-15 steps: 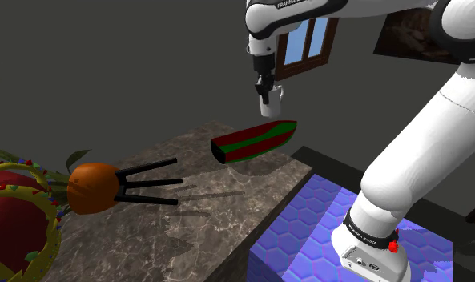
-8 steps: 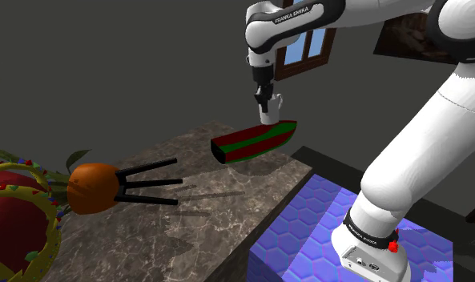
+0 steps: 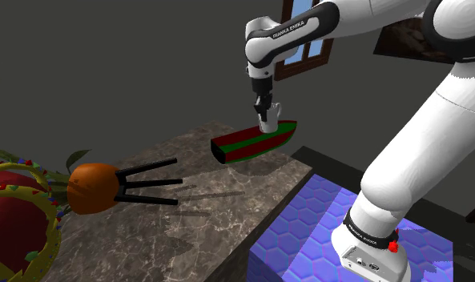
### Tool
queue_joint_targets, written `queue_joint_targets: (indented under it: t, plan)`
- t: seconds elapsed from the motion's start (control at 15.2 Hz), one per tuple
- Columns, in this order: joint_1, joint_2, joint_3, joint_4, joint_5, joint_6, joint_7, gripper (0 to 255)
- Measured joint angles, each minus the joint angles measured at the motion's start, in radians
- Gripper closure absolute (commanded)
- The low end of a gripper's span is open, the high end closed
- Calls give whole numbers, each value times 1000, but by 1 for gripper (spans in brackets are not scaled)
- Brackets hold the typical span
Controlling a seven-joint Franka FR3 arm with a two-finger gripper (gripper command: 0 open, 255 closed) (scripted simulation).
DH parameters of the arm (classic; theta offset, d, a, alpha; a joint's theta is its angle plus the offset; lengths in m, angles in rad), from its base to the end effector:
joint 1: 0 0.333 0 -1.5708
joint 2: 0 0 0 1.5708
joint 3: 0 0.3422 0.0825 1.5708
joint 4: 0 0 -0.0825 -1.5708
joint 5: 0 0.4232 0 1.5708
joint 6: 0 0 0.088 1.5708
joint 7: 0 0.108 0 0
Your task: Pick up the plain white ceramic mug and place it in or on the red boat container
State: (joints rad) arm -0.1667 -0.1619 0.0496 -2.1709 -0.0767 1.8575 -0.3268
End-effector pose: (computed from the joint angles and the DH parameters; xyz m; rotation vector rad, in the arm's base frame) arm 0.5111 -0.0655 0.4593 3.0653 0.3630 -0.2562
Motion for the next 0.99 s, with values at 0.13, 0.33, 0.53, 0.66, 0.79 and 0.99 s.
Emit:
queue_joint_targets:
  t: [0.13, 0.33, 0.53, 0.66, 0.79, 0.99]
  plan:
    - [0, 2, 0, -3, 0, 5, 0, 255]
    - [0, 2, 0, -5, 0, 7, 1, 255]
    - [0, 2, 0, -5, 0, 7, 1, 0]
    - [0, 2, 0, -5, 0, 7, 1, 0]
    - [0, 2, 0, -5, 0, 7, 1, 0]
    - [2, -4, 3, 58, 3, -60, -1, 0]
